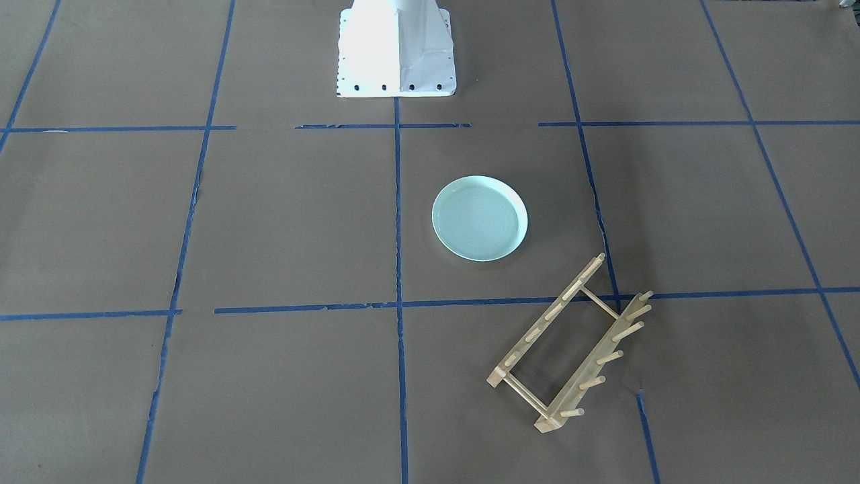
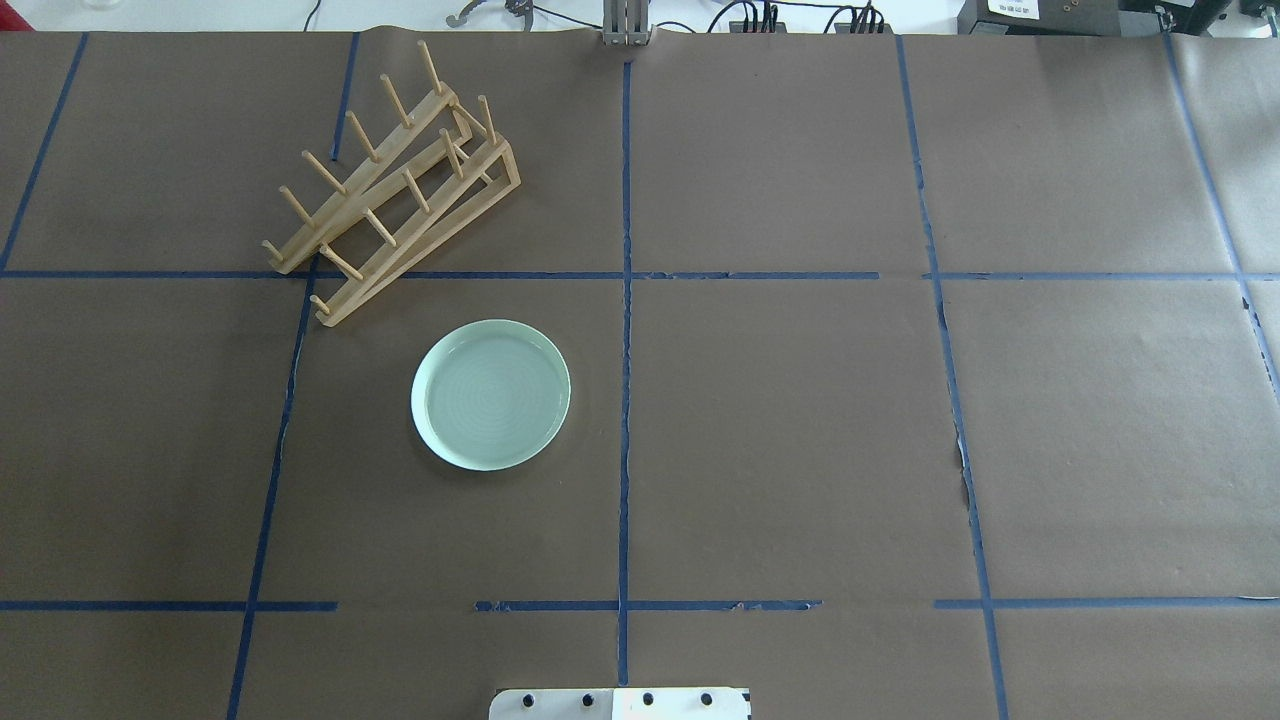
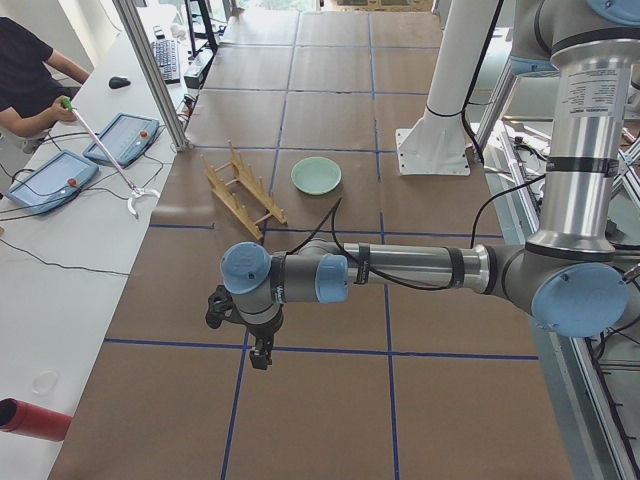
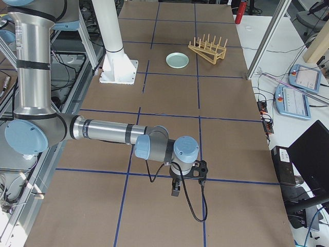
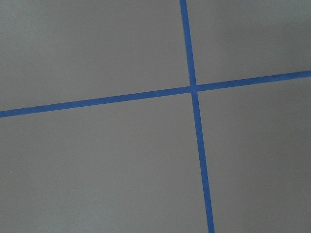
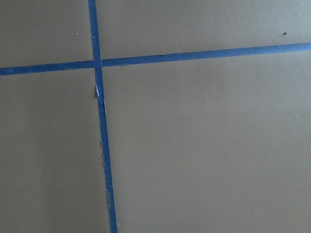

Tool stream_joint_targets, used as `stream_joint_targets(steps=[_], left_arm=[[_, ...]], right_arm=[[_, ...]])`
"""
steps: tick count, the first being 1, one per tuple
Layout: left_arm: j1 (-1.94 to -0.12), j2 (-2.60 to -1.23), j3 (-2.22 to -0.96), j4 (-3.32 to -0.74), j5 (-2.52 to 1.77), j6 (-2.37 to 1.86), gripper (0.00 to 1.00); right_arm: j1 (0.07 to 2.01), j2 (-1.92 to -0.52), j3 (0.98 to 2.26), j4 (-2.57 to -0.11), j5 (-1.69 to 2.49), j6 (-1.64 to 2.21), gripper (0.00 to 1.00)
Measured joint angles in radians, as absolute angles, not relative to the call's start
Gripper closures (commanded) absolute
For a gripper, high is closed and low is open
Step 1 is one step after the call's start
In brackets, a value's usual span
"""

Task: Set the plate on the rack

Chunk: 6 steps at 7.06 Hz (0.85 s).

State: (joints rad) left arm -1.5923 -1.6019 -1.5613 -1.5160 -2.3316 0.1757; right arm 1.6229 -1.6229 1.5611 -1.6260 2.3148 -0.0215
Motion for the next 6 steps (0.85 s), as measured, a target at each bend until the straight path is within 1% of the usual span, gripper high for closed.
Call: stream_joint_targets(steps=[2, 4, 5, 6], left_arm=[[-1.590, -1.624, -1.569, -1.516, -2.331, 0.170, 0.00], [-1.587, -1.693, -1.612, -1.500, -2.326, 0.117, 0.00], [-1.570, -1.732, -1.661, -1.477, -2.325, 0.041, 0.00], [-1.527, -1.767, -1.742, -1.442, -2.324, -0.063, 0.00]], right_arm=[[1.623, -1.623, 1.561, -1.626, 2.315, -0.022, 0.00], [1.623, -1.623, 1.562, -1.626, 2.315, -0.021, 0.00], [1.623, -1.623, 1.562, -1.626, 2.315, -0.021, 0.00], [1.623, -1.623, 1.562, -1.626, 2.315, -0.021, 0.00]])
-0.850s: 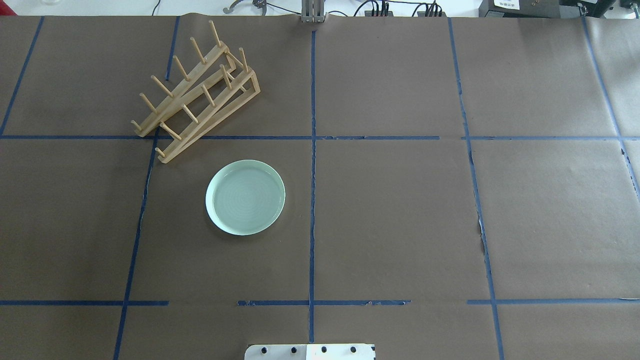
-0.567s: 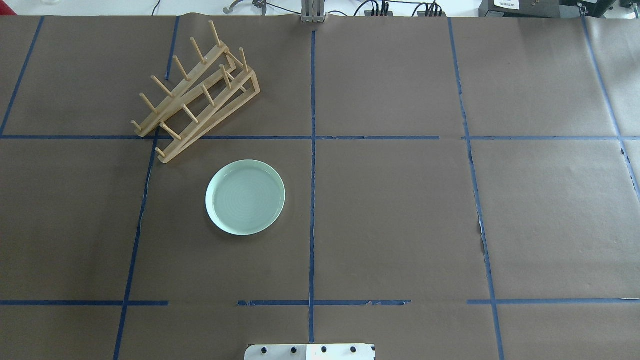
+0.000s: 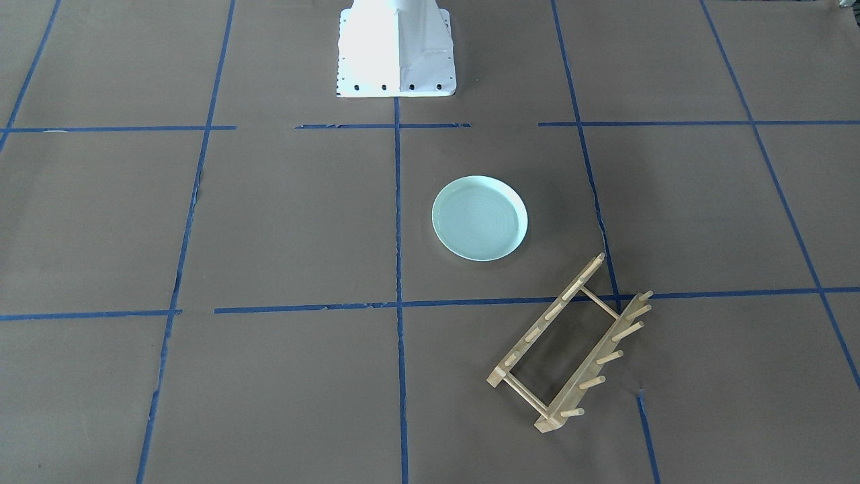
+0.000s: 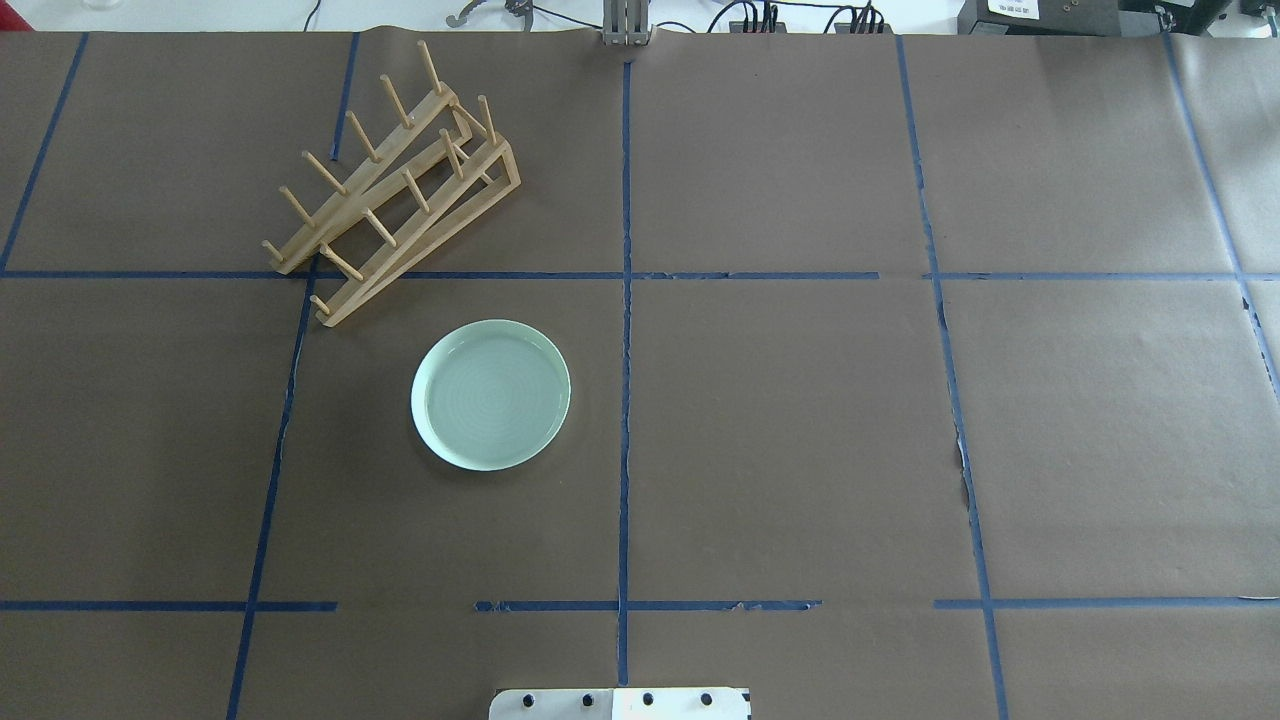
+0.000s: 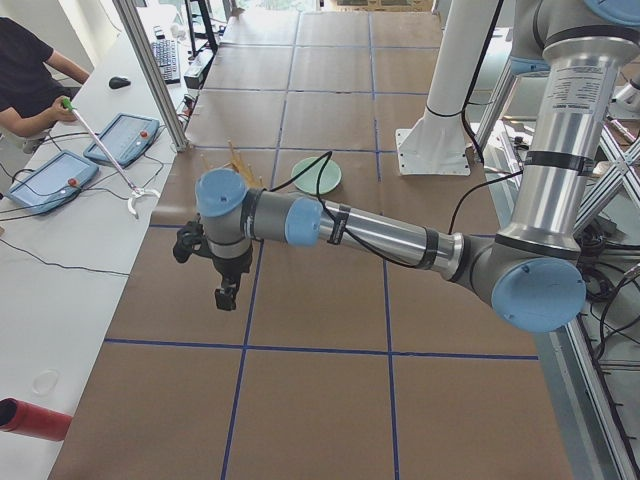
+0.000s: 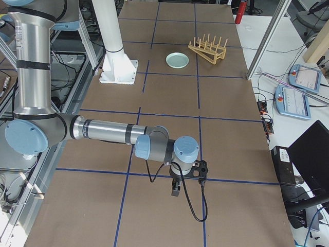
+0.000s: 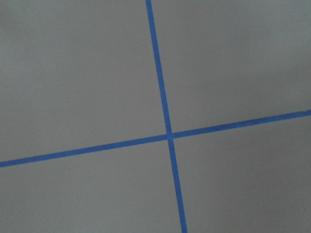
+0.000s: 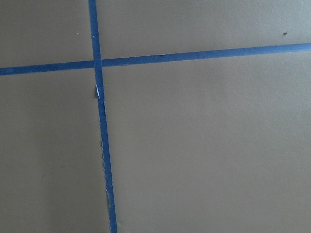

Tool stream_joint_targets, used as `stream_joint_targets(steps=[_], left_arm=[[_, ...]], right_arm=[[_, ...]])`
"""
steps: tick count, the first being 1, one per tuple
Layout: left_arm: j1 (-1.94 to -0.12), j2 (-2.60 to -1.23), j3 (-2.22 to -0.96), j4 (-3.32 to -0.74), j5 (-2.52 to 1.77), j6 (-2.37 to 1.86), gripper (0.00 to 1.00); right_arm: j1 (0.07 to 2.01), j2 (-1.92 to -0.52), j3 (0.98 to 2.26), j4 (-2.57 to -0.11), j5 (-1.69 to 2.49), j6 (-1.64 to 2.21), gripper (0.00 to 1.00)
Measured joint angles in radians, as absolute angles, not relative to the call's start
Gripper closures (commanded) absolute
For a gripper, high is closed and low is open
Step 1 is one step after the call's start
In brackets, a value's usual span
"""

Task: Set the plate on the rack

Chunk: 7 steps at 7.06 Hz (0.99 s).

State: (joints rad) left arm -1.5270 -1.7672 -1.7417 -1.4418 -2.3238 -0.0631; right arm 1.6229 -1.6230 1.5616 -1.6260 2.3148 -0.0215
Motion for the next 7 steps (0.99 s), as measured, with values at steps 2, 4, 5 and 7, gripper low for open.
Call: stream_joint_targets(steps=[2, 4, 5, 7], left_arm=[[-1.429, -1.846, -1.912, -1.346, -2.322, -0.273, 0.00], [-1.272, -1.966, -2.023, -1.247, -2.319, -0.532, 0.00], [-1.194, -2.014, -2.059, -1.230, -2.317, -0.680, 0.00], [-1.038, -2.094, -2.089, -1.223, -2.277, -0.914, 0.00]], right_arm=[[1.623, -1.623, 1.562, -1.626, 2.315, -0.022, 0.00], [1.623, -1.622, 1.562, -1.626, 2.315, -0.021, 0.00], [1.623, -1.622, 1.562, -1.626, 2.315, -0.021, 0.00], [1.623, -1.623, 1.562, -1.626, 2.315, -0.021, 0.00]])
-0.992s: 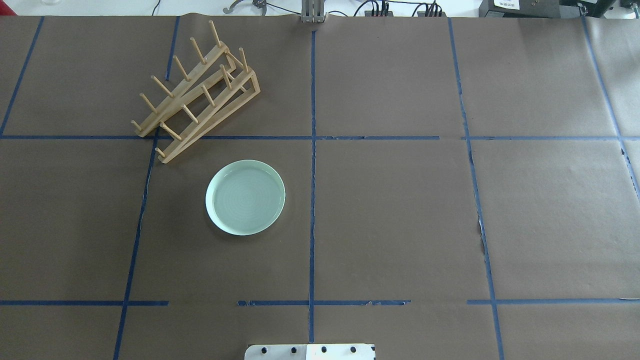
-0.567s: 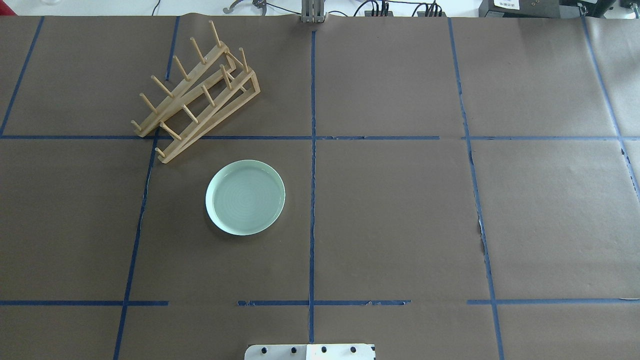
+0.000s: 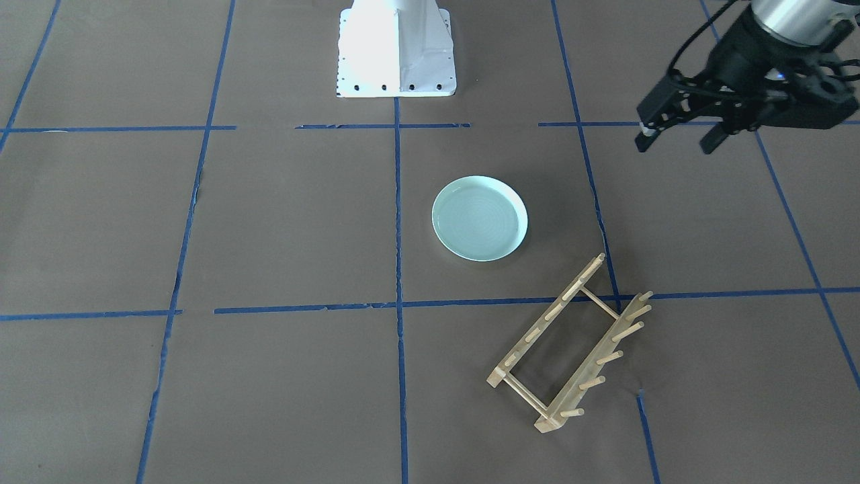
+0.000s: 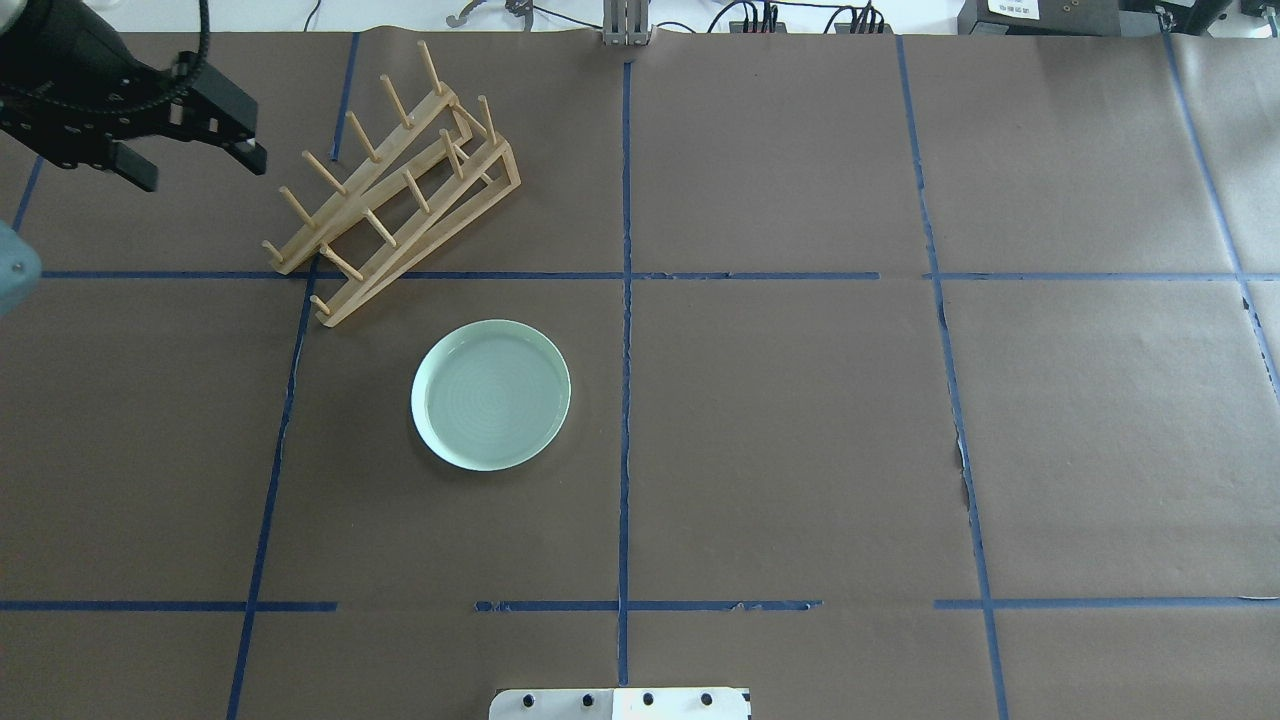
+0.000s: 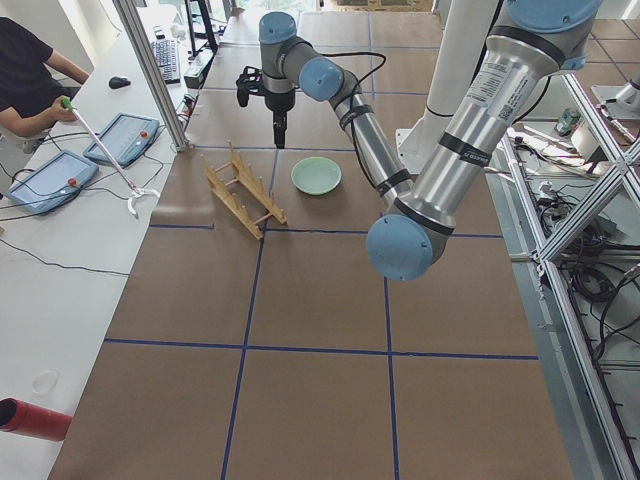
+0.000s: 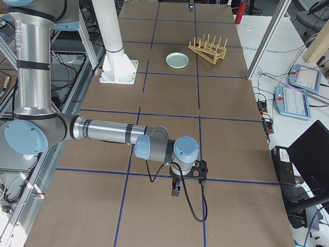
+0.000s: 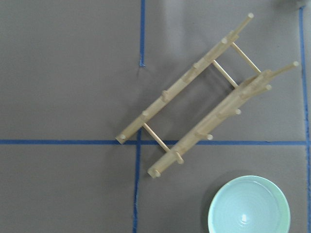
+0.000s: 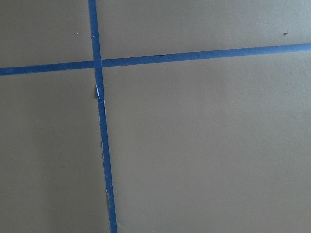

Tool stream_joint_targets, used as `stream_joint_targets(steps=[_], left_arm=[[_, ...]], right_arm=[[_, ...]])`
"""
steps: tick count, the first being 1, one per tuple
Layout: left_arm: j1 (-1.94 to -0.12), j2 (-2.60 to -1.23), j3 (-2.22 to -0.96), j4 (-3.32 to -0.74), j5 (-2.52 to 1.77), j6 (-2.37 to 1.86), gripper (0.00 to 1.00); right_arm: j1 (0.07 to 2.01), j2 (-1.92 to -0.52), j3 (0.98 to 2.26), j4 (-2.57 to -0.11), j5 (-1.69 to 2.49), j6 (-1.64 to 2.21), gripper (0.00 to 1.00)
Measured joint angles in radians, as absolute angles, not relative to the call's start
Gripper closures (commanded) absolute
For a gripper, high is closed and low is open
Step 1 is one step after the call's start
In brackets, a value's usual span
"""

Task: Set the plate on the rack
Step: 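Move the left gripper down over the light green plate, then lower the left gripper to the plate rim and close on it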

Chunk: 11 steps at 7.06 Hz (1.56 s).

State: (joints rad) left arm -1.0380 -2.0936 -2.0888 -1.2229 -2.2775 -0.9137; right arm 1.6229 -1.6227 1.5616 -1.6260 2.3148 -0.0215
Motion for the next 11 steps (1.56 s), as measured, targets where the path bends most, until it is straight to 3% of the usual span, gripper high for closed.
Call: stream_joint_targets(steps=[4, 7, 11], left_arm=[[-0.682, -2.208, -2.013, -1.224, -1.933, -1.181, 0.00], [-0.596, -2.340, -1.855, -1.232, -1.844, -1.219, 0.00], [-0.510, -2.342, -1.656, -1.442, -1.763, -1.235, 0.00]], right_arm=[[1.623, -1.623, 1.562, -1.626, 2.315, -0.021, 0.00], [1.623, -1.623, 1.562, -1.626, 2.315, -0.021, 0.00], [1.623, -1.623, 1.562, -1.626, 2.315, -0.021, 0.00]])
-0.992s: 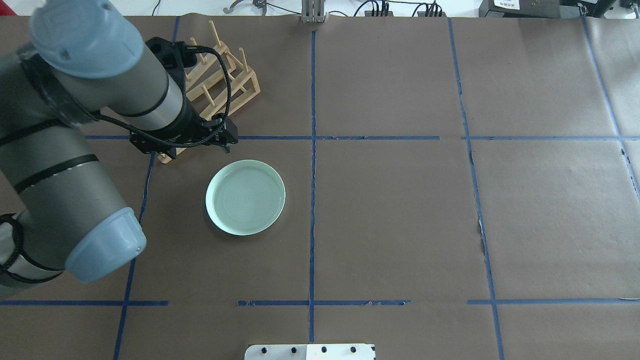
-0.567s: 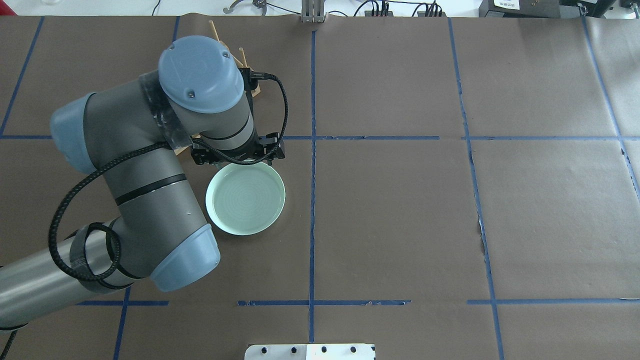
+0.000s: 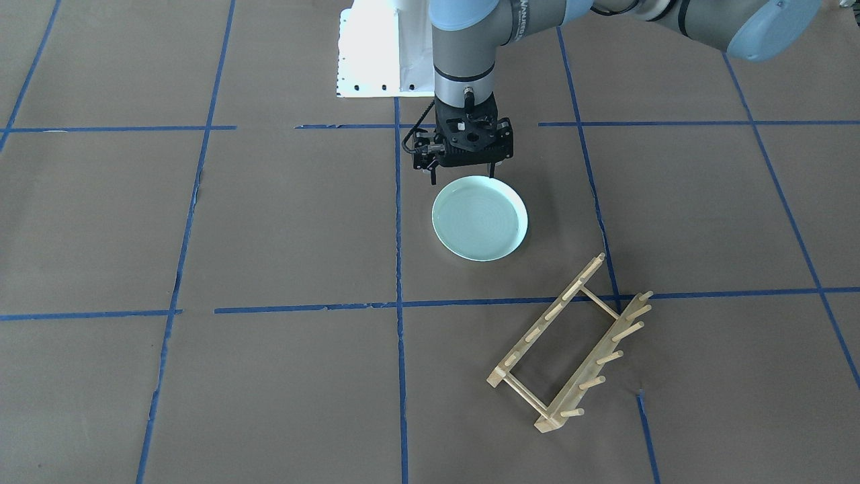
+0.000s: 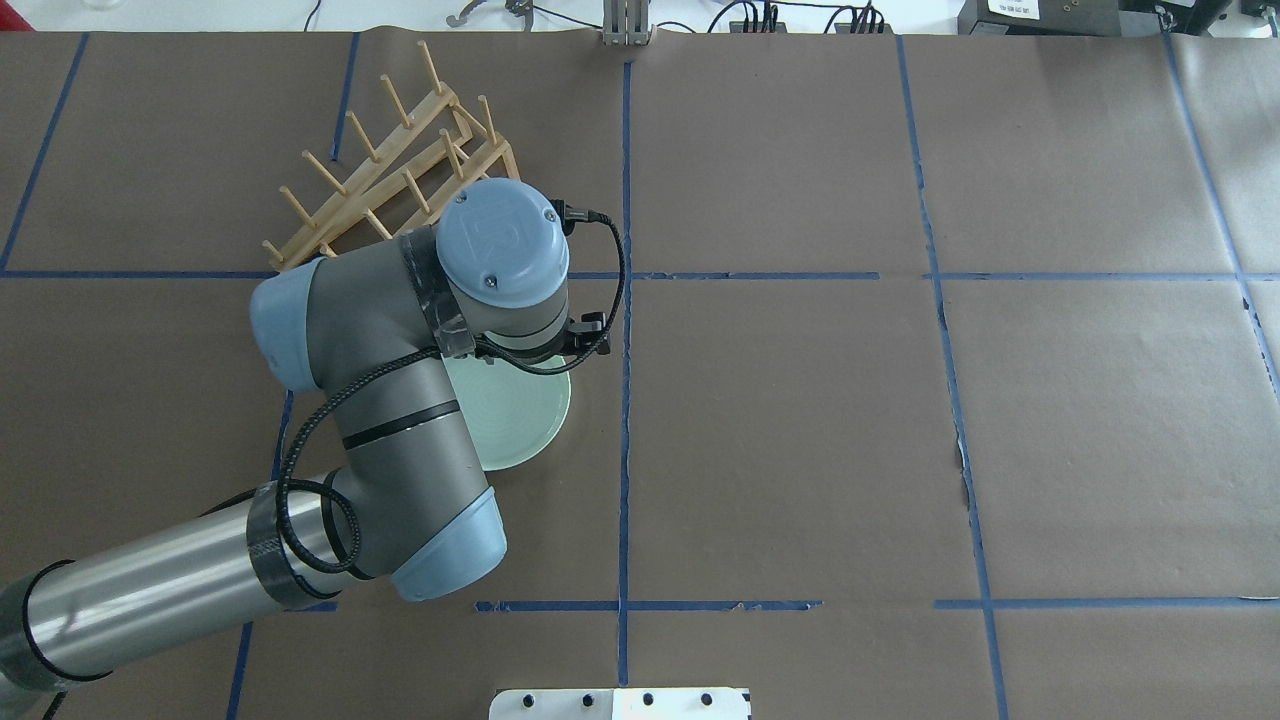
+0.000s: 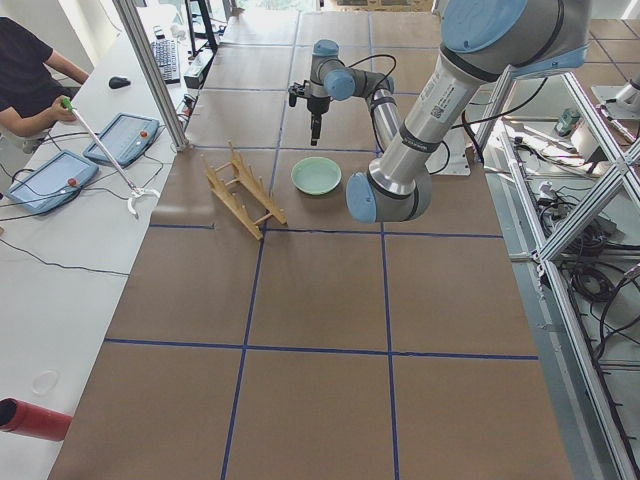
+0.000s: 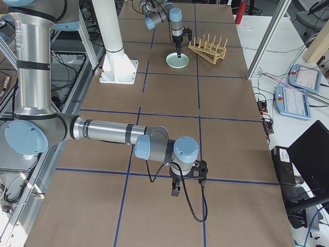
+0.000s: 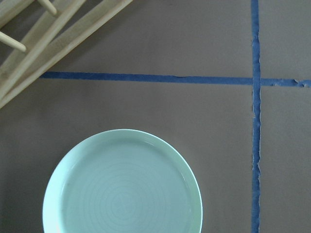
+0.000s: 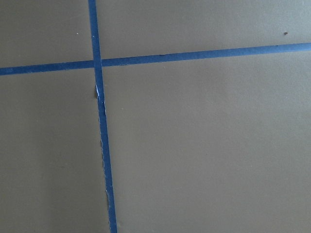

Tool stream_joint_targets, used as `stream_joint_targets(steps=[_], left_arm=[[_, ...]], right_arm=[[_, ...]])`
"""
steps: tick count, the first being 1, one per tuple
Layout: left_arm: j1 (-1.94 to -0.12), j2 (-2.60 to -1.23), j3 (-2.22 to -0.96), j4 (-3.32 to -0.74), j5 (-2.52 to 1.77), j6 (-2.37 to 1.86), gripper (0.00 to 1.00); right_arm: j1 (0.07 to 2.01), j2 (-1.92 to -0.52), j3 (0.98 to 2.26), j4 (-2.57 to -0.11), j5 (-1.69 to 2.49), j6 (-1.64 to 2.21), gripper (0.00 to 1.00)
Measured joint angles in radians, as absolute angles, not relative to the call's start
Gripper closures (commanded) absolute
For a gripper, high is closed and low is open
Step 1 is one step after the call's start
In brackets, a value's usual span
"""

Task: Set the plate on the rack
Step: 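Lower the left gripper to the plate rim and close on it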

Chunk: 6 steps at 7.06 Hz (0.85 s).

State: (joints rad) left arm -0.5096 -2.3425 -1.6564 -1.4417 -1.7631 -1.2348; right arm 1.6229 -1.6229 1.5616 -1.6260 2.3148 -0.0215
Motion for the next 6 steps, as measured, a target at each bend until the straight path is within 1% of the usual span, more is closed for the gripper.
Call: stream_joint_targets(steps=[2, 5, 6], left_arm=[[-0.480, -2.336, -1.550, -1.570, -1.761, -1.252, 0.00], [-0.461, -2.328, -1.503, -1.639, -1.761, -1.278, 0.02], [-0.458, -2.328, -1.499, -1.644, -1.761, -1.279, 0.05]], right_arm=[[1.623, -1.623, 1.562, -1.626, 2.315, -0.021, 0.00], [1.623, -1.623, 1.562, -1.626, 2.315, -0.021, 0.00], [1.623, -1.623, 1.562, -1.626, 2.315, -0.021, 0.00]])
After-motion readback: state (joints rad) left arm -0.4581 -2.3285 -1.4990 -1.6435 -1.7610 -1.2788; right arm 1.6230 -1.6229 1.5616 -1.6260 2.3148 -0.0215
